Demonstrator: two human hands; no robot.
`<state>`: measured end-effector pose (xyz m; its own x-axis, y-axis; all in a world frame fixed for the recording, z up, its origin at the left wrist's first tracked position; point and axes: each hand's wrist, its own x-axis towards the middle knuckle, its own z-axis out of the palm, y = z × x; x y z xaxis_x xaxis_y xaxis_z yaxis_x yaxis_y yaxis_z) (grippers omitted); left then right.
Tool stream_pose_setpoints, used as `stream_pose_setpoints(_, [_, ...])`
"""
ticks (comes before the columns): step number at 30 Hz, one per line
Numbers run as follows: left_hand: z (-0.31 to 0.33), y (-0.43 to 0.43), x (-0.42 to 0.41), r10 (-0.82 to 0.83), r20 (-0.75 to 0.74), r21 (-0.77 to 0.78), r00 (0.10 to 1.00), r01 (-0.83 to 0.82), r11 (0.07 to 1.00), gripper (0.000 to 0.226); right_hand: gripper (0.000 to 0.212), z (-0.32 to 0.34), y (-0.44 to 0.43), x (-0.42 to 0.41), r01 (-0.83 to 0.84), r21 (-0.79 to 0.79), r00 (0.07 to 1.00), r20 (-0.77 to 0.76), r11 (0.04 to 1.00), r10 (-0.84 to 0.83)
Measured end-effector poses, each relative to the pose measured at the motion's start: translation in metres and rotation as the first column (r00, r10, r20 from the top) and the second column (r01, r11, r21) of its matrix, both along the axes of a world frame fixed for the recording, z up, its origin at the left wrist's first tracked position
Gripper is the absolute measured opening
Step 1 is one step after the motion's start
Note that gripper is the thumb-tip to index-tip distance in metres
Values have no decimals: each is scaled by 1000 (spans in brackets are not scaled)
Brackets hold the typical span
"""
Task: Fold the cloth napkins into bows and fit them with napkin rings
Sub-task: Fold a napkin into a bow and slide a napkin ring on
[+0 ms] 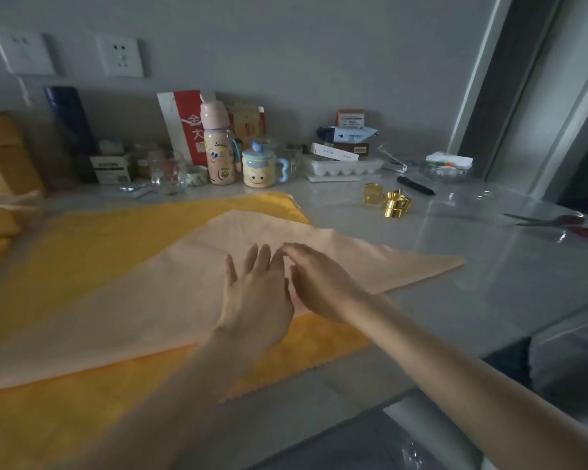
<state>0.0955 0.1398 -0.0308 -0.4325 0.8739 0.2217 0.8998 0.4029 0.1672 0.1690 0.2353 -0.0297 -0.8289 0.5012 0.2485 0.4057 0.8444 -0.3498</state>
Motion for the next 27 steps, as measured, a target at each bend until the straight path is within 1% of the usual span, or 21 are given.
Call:
stream_pose_setpoints(2, [-7,-14,-6,32,10,-117,999,-31,993,58,43,-16,-11,-20,-107,-10,985,134,994,107])
stream_pose_setpoints(3, [-11,-20,-8,22,37,-172,999,-15,985,58,47,-23,-8,-21,-124,14,969,219,992,118])
stream_pose_setpoints(5, [-19,-48,-24,42,104,-282,994,-11,959,62,57,-29,-12,-27,-122,2,945,306,993,115])
stream_pose_setpoints(7, [-24,-69,-36,59,127,-338,990,-12,941,71,65,-29,-5,-19,-86,-13,936,343,996,85])
stream_pose_setpoints(9, [-24,-106,-60,133,110,-360,985,-85,929,75,67,-28,-10,-27,-109,2,930,353,994,101])
stream_pose_setpoints(12, [-25,-152,-88,234,107,-401,966,-173,900,78,66,-29,-10,-28,-89,3,927,365,996,82])
stream_pose_setpoints(13, [-24,-166,-96,265,107,-417,958,-199,887,83,67,-29,-11,-28,-84,5,930,361,996,77])
stream_pose_setpoints(15, [-22,-191,-106,313,119,-424,942,-237,874,108,68,-28,-11,-28,-94,10,929,362,996,84])
stream_pose_setpoints(16, [-22,-200,-111,336,128,-426,933,-254,868,116,68,-28,-10,-28,-95,11,928,363,995,84])
stream_pose_setpoints(17, [-23,-208,-115,361,136,-430,923,-273,861,116,68,-28,-11,-28,-95,10,927,365,995,85])
stream_pose_setpoints(18, [-22,-213,-118,386,130,-438,913,-296,849,111,68,-29,-10,-29,-94,5,927,366,996,86])
stream_pose_setpoints(20, [-19,-217,-118,431,150,-453,890,-325,830,91,68,-28,-11,-29,-96,10,928,362,995,86])
stream_pose_setpoints(22, [-12,-212,-112,447,228,-421,865,-326,846,80,68,-26,-13,-29,-97,9,927,364,995,87])
stream_pose_setpoints(23, [-8,-207,-108,431,278,-373,859,-317,872,78,68,-25,-15,-30,-99,-8,928,360,995,96])
stream_pose_setpoints(24, [-4,-199,-105,381,317,-299,868,-290,909,77,68,-23,-15,-28,-96,-34,934,343,995,102])
stream_pose_setpoints(25, [2,-191,-102,327,334,-216,884,-266,939,75,68,-21,-16,-29,-102,-75,944,306,992,120])
stream_pose_setpoints(27, [12,-166,-102,227,337,-77,914,-213,974,68,63,-13,-14,-31,-97,-155,977,173,983,123])
